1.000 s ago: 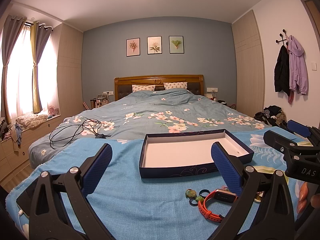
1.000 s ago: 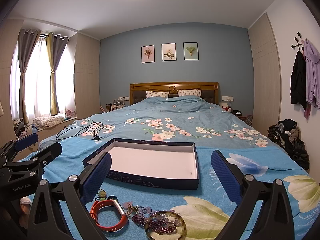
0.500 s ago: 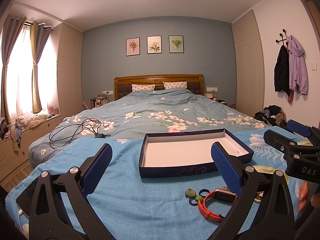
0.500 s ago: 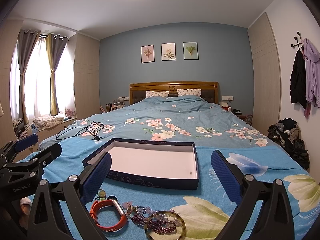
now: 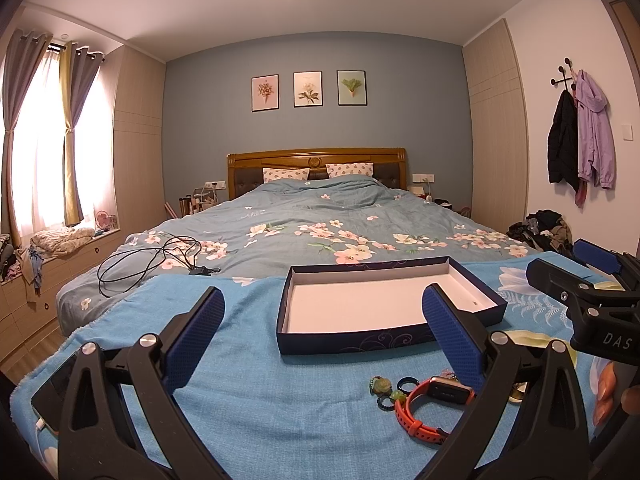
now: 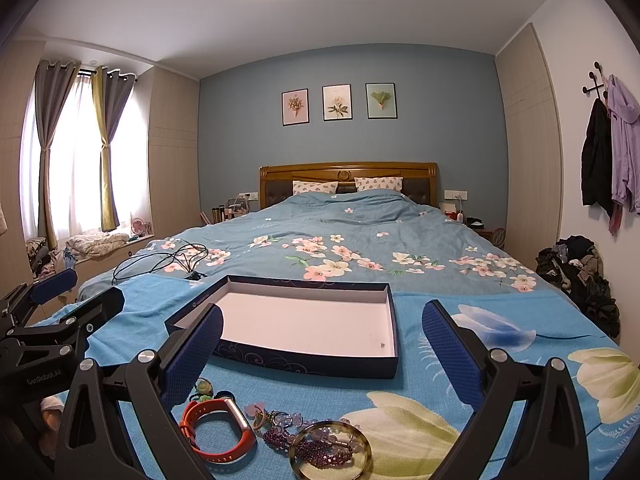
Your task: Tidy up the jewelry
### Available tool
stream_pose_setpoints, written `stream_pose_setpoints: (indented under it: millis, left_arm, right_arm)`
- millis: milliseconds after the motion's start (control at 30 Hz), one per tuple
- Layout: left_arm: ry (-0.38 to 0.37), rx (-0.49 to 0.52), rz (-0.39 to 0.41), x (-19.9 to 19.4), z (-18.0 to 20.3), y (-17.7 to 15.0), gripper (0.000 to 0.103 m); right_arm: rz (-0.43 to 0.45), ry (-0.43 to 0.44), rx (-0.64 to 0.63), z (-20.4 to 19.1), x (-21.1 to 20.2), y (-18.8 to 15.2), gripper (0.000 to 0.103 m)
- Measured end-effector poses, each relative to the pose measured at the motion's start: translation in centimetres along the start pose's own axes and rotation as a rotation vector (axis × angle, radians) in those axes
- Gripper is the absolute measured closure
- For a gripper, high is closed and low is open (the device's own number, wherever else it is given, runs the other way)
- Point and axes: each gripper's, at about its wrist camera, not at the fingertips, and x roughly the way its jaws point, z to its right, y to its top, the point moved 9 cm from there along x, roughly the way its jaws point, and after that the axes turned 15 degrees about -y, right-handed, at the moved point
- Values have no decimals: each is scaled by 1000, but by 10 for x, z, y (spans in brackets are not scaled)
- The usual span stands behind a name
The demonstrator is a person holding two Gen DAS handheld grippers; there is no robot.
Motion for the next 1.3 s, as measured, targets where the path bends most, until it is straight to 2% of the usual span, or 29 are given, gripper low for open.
stream_pose_setpoints:
  millis: [400, 500, 667, 800, 833, 933, 1100, 1200, 1267, 1300]
  left_arm:
    - [-13, -2, -15, -5, 6, -9, 6]
    - [-30, -2, -43, -1, 7, -8, 6]
    - [-117, 3, -150, 12, 15, -24, 6]
    - [-196, 11, -280, 31, 24, -45, 7]
    - [-219, 11, -314, 35, 27, -51, 9]
    - [-266, 17, -391, 50, 32, -64, 20]
    - [-358, 42, -482, 66, 47, -81, 31]
    - [-383, 71, -536, 73, 55, -92, 43]
    - [-402, 72, -561, 74, 60, -96, 56]
    - [-410, 72, -576, 76, 62, -99, 59]
  right_arm:
    - [-23, 15, -2, -1, 4, -2, 7]
    - [-70, 33, -15, 3, 10, -8, 7]
    - [-199, 50, -76, 10, 21, -32, 8]
    - [-338, 89, -104, 15, 31, -60, 27]
    - [-371, 99, -104, 16, 32, -67, 34]
    - [-468, 139, -93, 19, 35, -87, 46]
    - [-562, 173, -91, 23, 34, -106, 67]
    - [-592, 201, -70, 25, 33, -110, 73]
    - [-606, 219, -61, 26, 32, -111, 77]
    - [-611, 224, -62, 26, 32, -111, 80]
